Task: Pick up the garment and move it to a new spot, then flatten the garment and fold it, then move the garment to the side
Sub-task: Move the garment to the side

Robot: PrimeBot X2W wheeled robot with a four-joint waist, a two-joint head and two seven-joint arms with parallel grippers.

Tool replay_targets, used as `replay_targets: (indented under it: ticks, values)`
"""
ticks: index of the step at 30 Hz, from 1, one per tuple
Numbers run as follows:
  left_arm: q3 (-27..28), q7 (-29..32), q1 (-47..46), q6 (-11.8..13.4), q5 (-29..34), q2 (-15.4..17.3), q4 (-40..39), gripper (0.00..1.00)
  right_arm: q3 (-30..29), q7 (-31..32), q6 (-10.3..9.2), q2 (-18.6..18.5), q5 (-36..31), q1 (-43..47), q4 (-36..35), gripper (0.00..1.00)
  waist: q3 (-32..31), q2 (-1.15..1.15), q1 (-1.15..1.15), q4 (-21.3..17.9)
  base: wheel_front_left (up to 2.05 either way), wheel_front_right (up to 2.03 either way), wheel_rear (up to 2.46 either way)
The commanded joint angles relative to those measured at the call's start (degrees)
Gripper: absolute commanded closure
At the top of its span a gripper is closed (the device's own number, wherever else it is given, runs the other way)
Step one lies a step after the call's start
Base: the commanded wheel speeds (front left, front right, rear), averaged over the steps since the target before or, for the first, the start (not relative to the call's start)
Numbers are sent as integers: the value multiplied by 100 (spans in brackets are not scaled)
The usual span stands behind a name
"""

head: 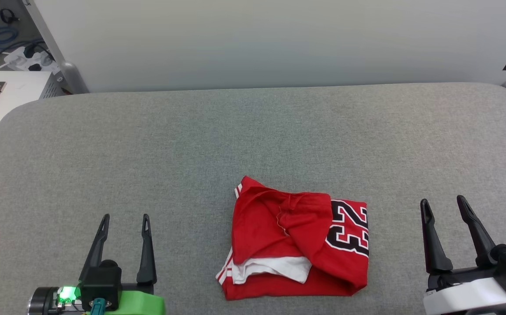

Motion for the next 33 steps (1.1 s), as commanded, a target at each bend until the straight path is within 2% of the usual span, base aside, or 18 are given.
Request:
replay_targets:
  ticks: [1,14,18,22,27,33]
  values:
    - [6,-33,80,-18,-17,24,1,0,-38,20,-3,38,-38,71,-49,0,9,0,0,19,0,0,0]
    - [28,-33,44,-56,-51,-18,1,0,-80,103,-3,2,-113,-28,-71,0,58,0,0,68,0,0,0]
    - [28,-33,25,-58,-45,-37,0,0,-139,195,-3,-275,-44,-456,-169,0,88,0,0,68,0,0,0]
    - [15,-33,-40,-68,-26,-45,9,0,-12,587,-3,-623,472,-1119,-241,0,142,0,0,89,0,0,0]
    - [-38,-33,-144,-95,-1,-64,12,0,580,2046,-3,-1330,1445,-1899,-24,0,213,0,0,159,0,0,0]
    - [-72,-33,-193,-96,22,-68,-18,0,1215,4536,-3,-1895,2919,-2284,394,0,314,0,0,276,0,0,0]
